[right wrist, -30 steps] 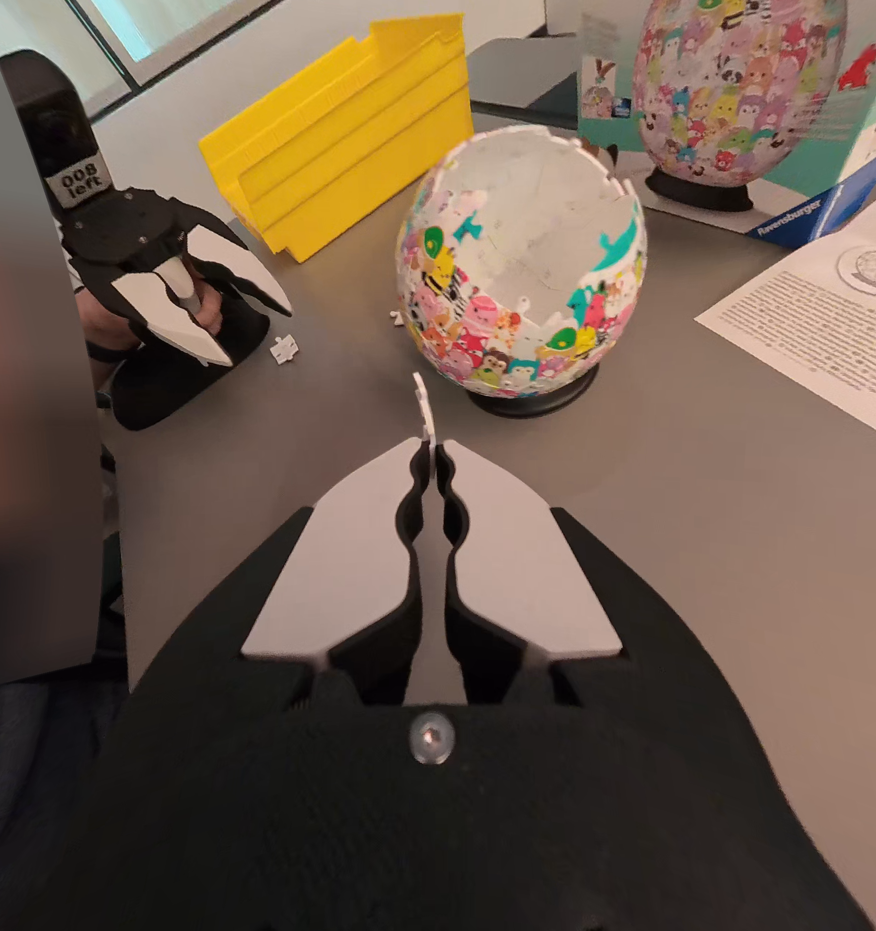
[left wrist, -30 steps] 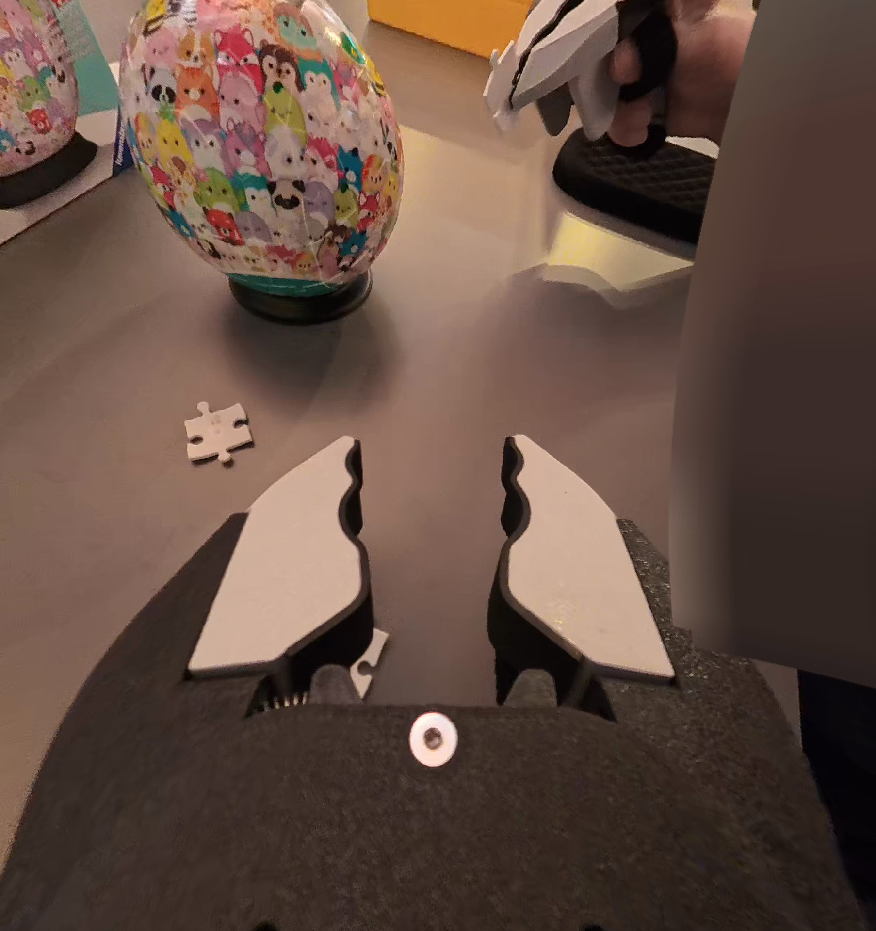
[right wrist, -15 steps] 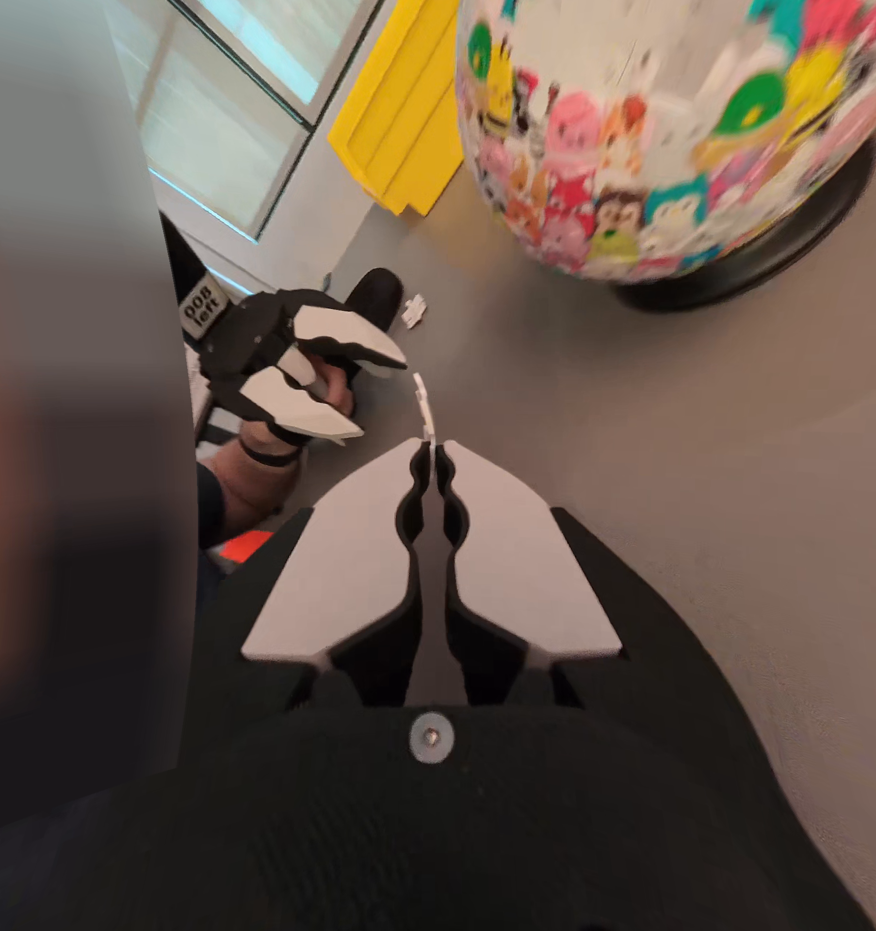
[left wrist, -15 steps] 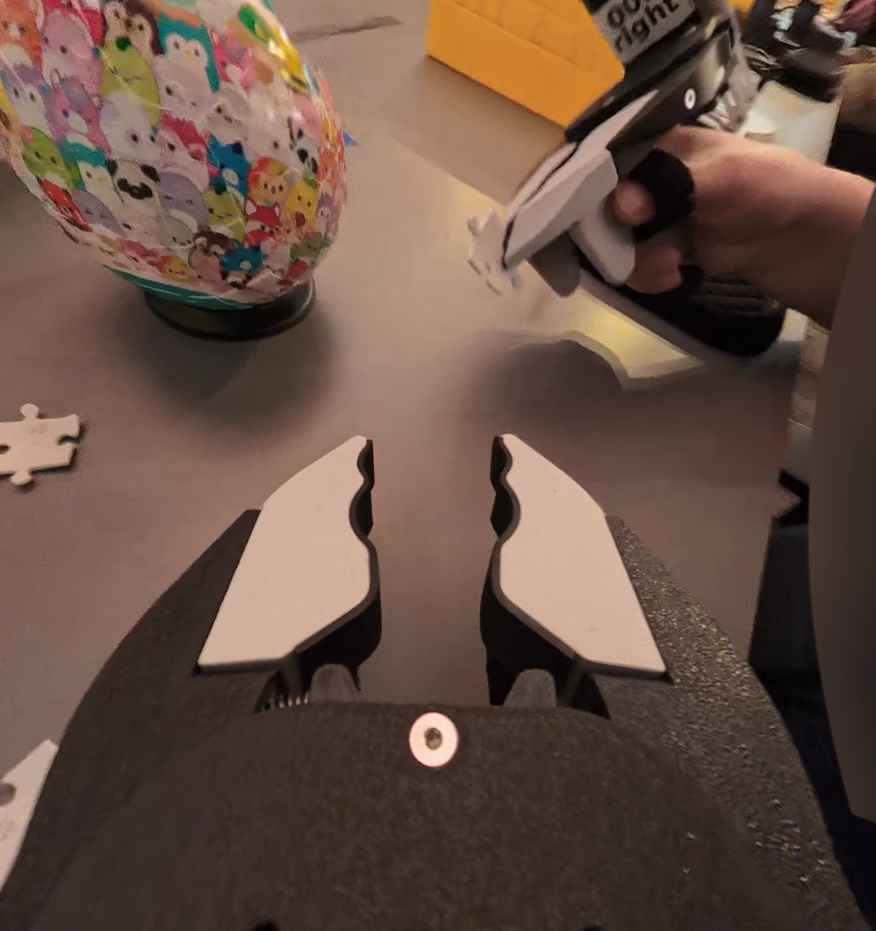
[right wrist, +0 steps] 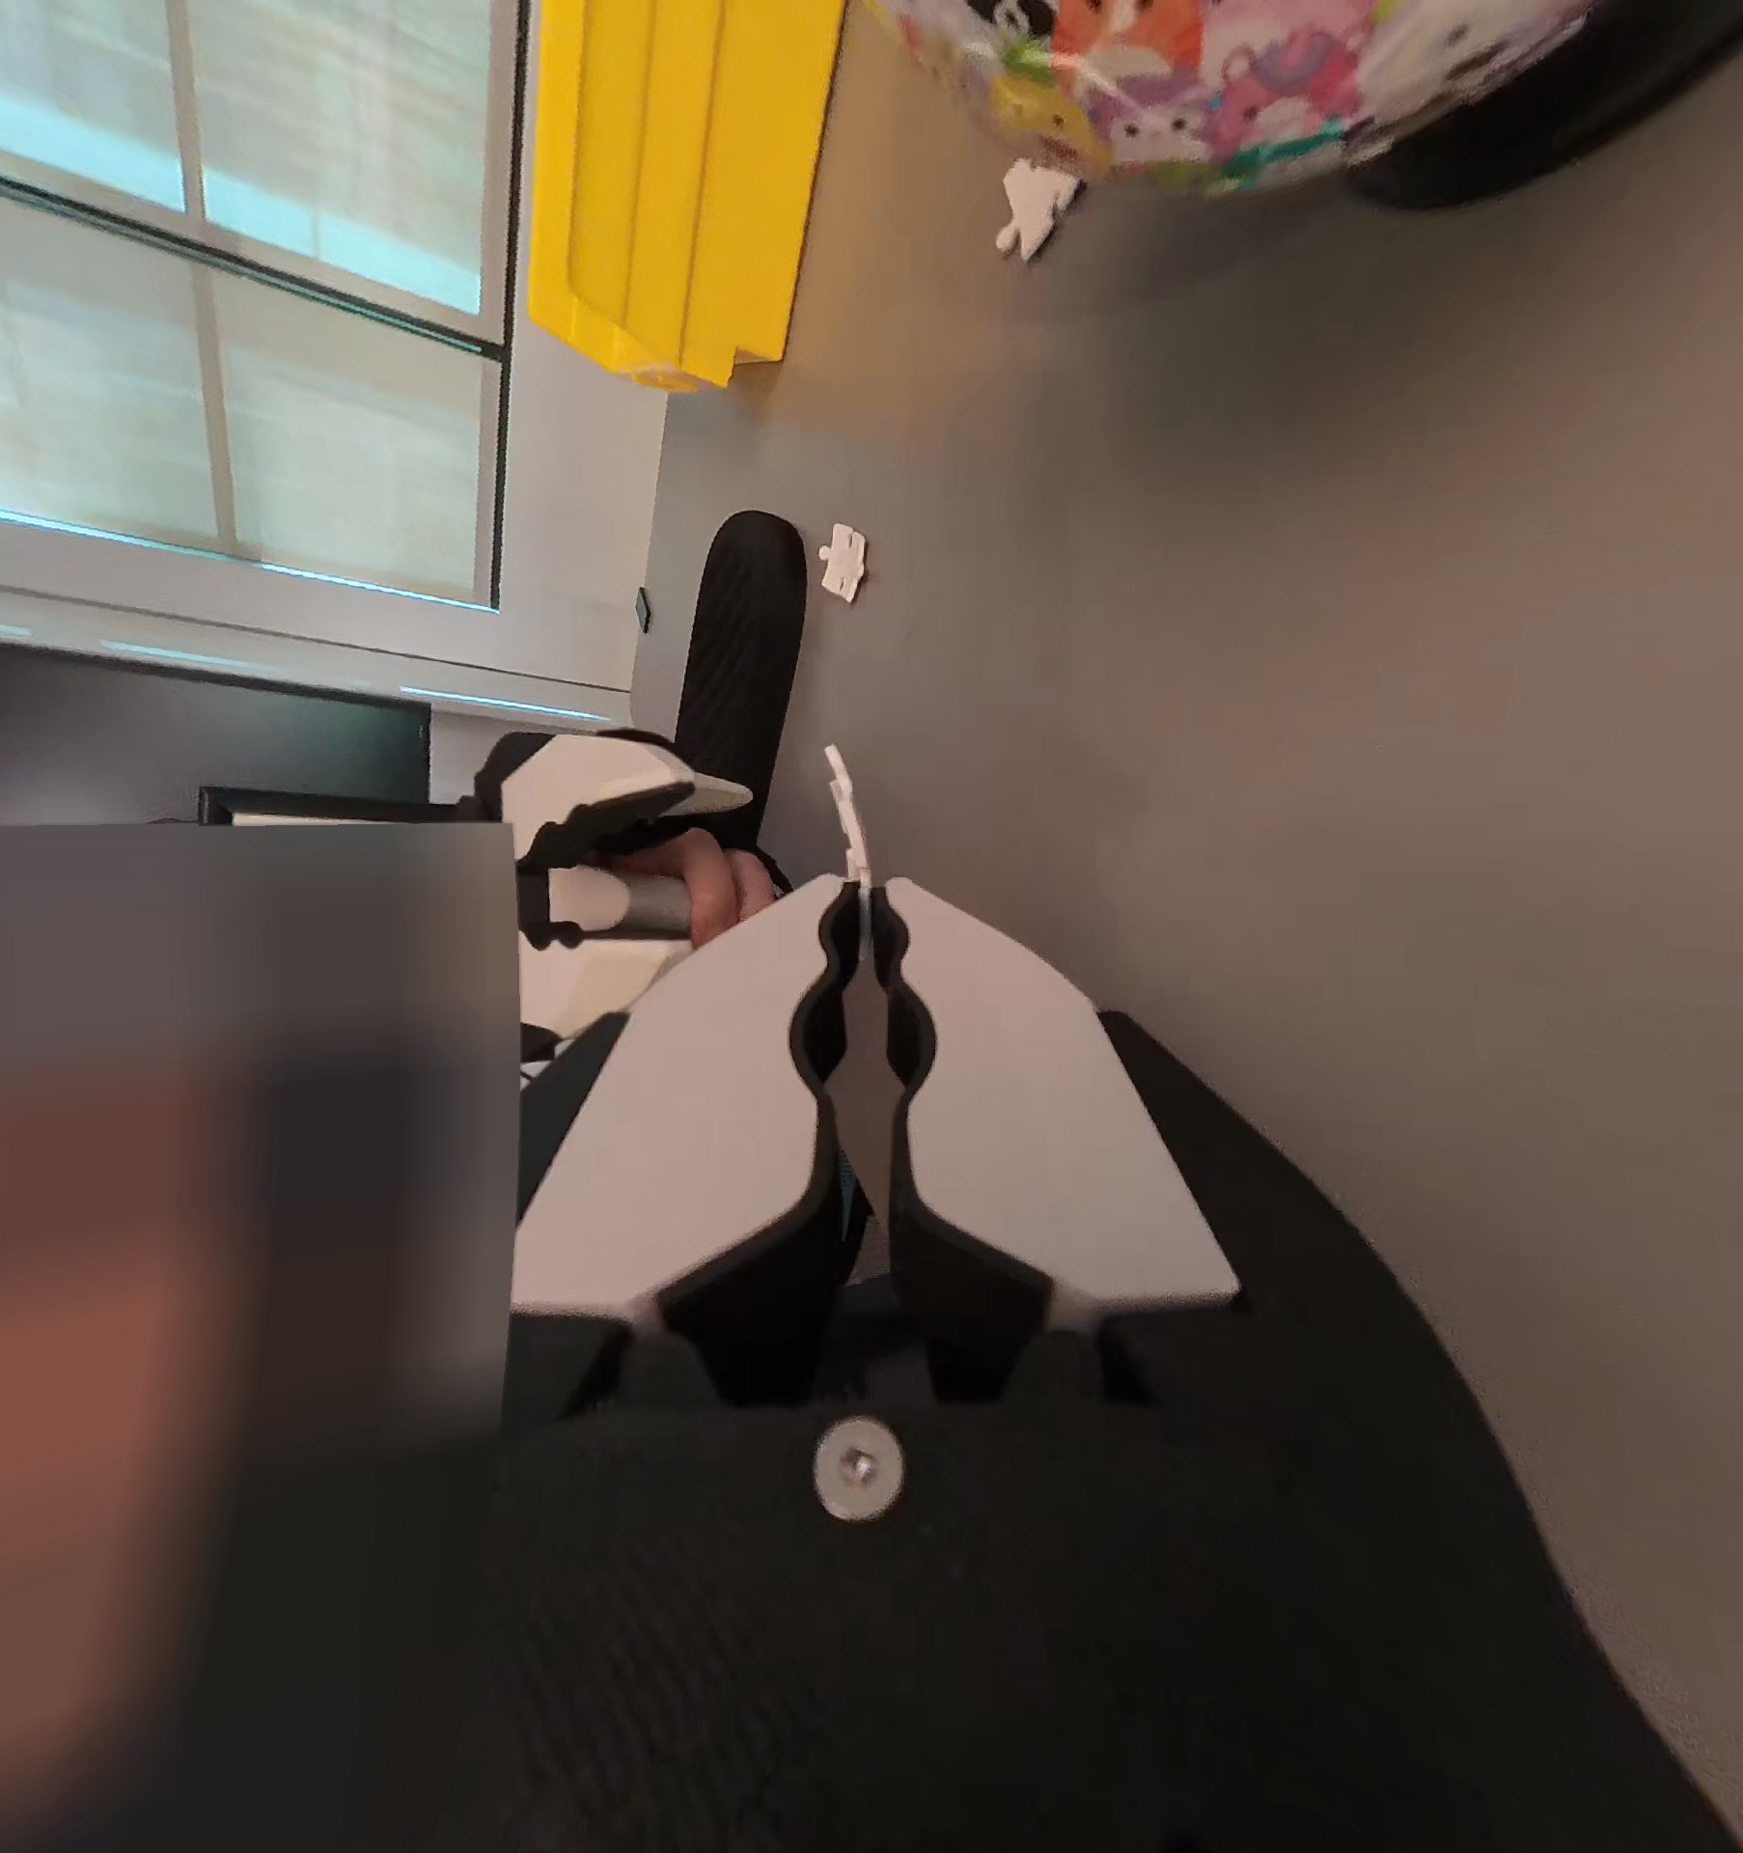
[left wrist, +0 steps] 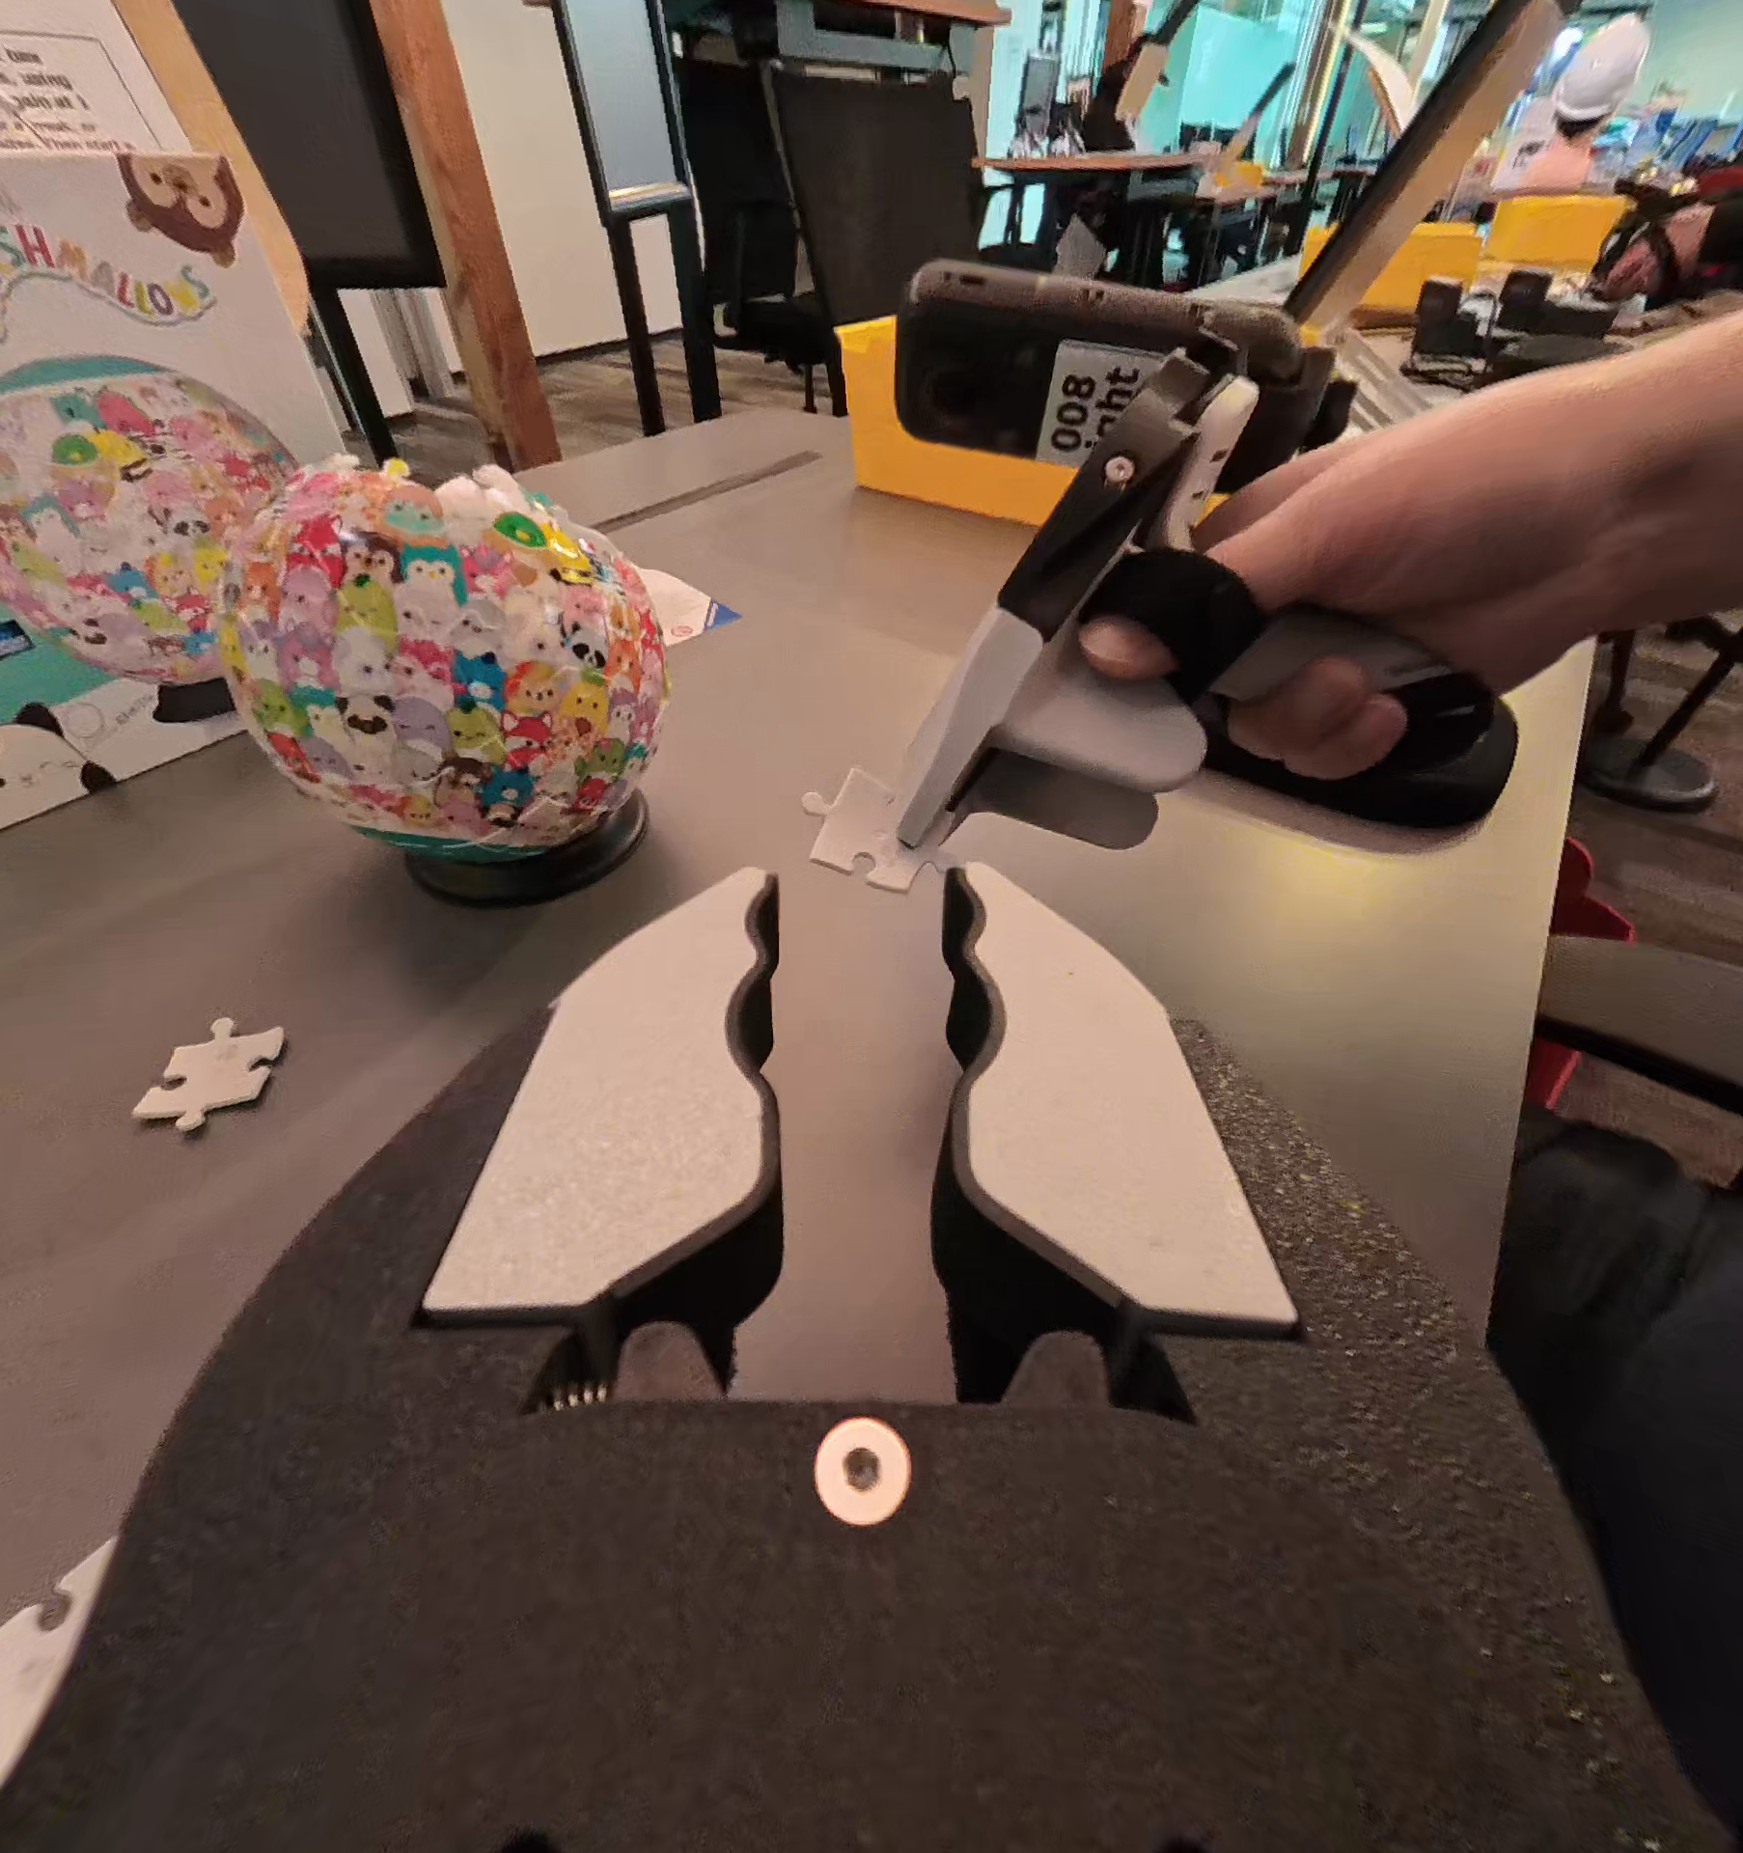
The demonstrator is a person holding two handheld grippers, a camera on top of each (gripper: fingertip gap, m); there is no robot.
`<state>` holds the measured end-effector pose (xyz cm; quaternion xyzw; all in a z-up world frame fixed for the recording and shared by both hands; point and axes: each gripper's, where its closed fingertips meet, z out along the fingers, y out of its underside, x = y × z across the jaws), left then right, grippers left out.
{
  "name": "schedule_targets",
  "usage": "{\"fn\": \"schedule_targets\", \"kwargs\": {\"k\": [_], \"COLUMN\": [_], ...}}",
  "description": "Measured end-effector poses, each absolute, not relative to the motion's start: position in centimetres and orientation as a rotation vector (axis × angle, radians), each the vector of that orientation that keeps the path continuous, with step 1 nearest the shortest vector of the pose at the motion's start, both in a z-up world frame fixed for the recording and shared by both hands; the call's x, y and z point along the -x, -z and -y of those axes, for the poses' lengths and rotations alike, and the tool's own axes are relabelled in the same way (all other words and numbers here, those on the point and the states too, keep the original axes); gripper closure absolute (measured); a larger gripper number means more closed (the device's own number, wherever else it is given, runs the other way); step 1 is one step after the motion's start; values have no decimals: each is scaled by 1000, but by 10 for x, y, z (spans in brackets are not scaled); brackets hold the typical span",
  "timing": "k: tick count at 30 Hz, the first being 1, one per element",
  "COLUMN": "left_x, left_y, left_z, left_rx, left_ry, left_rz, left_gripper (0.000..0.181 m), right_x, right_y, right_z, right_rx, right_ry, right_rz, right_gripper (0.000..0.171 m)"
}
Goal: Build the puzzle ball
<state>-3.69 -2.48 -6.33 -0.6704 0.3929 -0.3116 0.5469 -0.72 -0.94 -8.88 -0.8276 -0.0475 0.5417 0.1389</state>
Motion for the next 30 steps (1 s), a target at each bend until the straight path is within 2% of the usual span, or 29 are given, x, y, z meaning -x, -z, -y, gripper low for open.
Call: {"fn": "schedule_targets", "kwargs": {"k": [1, 5, 20, 26, 30], "left_x": [39, 41, 36, 51, 62], "left_y": [65, 68, 71, 76, 61], "left_z": [25, 26, 22, 14, 10], "left_rx": [1595, 1629, 1574, 1667, 1636], "left_ry": [746, 833, 664, 815, 943], "left_rz": [-945, -974, -1143, -1055, -940], "left_gripper": [150, 150, 154, 156, 156], "right_x": [10, 19, 18, 14, 23], "right_y": [90, 93, 77, 82, 83], "right_z": [11, 12, 13, 13, 14], "right_rx": [2405, 2439, 2494, 2508, 2522], "right_ry": [-1563, -1510, -1456, -1456, -1444], "right_rz": [118, 91, -22, -104, -113], "right_gripper": [169, 169, 169, 169, 169]}}
